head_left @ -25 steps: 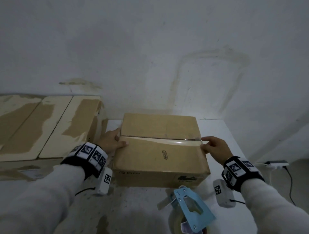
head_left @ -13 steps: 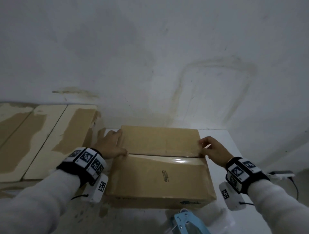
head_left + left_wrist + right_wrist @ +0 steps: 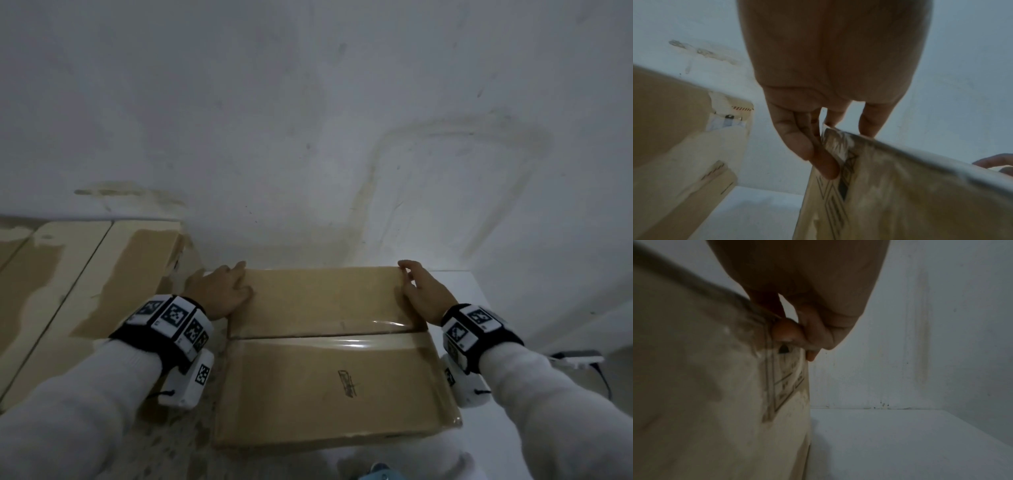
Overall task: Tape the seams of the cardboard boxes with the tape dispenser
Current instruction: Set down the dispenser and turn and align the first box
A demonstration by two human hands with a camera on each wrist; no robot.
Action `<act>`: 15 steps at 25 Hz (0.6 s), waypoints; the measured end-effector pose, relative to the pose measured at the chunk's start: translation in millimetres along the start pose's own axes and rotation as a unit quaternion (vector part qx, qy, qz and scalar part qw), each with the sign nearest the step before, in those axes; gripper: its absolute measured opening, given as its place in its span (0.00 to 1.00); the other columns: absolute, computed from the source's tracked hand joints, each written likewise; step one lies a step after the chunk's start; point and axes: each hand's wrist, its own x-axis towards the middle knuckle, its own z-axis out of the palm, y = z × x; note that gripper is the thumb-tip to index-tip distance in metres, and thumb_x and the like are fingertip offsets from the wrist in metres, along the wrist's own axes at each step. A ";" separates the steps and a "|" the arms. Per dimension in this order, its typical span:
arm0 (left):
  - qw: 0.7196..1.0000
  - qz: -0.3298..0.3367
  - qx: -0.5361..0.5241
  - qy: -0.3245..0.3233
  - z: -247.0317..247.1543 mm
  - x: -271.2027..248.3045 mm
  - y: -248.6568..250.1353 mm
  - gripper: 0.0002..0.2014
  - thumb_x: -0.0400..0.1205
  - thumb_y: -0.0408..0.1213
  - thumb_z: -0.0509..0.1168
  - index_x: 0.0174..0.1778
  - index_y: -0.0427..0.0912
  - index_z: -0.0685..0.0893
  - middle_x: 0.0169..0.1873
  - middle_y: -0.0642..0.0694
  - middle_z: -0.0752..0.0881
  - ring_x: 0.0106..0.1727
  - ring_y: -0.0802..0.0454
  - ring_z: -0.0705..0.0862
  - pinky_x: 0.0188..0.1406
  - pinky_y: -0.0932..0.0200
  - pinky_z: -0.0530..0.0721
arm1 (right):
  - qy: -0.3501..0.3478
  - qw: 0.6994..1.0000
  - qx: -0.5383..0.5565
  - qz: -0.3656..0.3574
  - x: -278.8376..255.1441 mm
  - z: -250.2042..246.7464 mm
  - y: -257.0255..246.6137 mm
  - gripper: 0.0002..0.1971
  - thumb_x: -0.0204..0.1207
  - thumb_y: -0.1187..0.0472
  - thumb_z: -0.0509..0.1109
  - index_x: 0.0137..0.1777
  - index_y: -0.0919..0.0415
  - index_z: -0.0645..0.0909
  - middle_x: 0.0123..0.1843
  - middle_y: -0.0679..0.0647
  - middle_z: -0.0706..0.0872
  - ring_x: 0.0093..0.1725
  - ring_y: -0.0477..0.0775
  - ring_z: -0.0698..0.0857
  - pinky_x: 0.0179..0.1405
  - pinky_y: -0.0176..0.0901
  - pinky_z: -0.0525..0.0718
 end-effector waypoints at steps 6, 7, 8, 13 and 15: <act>0.995 -0.024 -0.090 0.023 3.7 1.6 -4.0 0.36 0.75 0.61 0.54 0.78 0.49 0.63 0.74 0.41 0.73 0.72 0.39 0.73 0.74 0.44 0.69 | -0.015 0.997 0.074 0.035 7.8 0.4 2.0 0.24 0.80 0.64 0.55 0.77 0.54 0.65 0.64 0.59 0.77 0.61 0.59 0.77 0.61 0.49 0.75; 0.993 -0.034 -0.112 0.026 3.3 1.6 -3.9 0.35 0.74 0.60 0.56 0.76 0.49 0.65 0.71 0.41 0.75 0.69 0.39 0.75 0.70 0.45 0.73 | -0.020 0.994 0.099 0.041 10.4 1.9 2.3 0.24 0.79 0.64 0.55 0.76 0.56 0.66 0.57 0.57 0.79 0.55 0.57 0.78 0.54 0.47 0.76; 0.989 -0.045 -0.141 0.026 2.4 1.6 -3.0 0.33 0.75 0.59 0.59 0.75 0.48 0.67 0.67 0.41 0.77 0.65 0.38 0.77 0.65 0.47 0.77 | -0.023 0.992 0.117 0.047 10.8 2.6 1.6 0.23 0.79 0.64 0.56 0.75 0.56 0.66 0.50 0.56 0.80 0.49 0.55 0.78 0.47 0.46 0.76; 0.986 -0.081 -0.142 0.039 -12.2 -3.5 0.8 0.38 0.72 0.58 0.69 0.75 0.45 0.67 0.70 0.37 0.72 0.66 0.37 0.76 0.65 0.47 0.78 | 0.008 0.999 0.002 0.053 9.0 -7.8 -1.0 0.27 0.74 0.55 0.65 0.74 0.48 0.68 0.71 0.61 0.65 0.68 0.64 0.74 0.68 0.56 0.74; 0.993 -0.055 -0.051 0.094 -22.3 -6.0 9.9 0.41 0.71 0.55 0.71 0.79 0.47 0.63 0.75 0.38 0.65 0.74 0.37 0.69 0.70 0.46 0.73 | 0.022 0.988 -0.150 0.007 9.1 -15.7 -17.7 0.30 0.74 0.53 0.66 0.77 0.48 0.65 0.75 0.58 0.63 0.75 0.62 0.67 0.74 0.58 0.66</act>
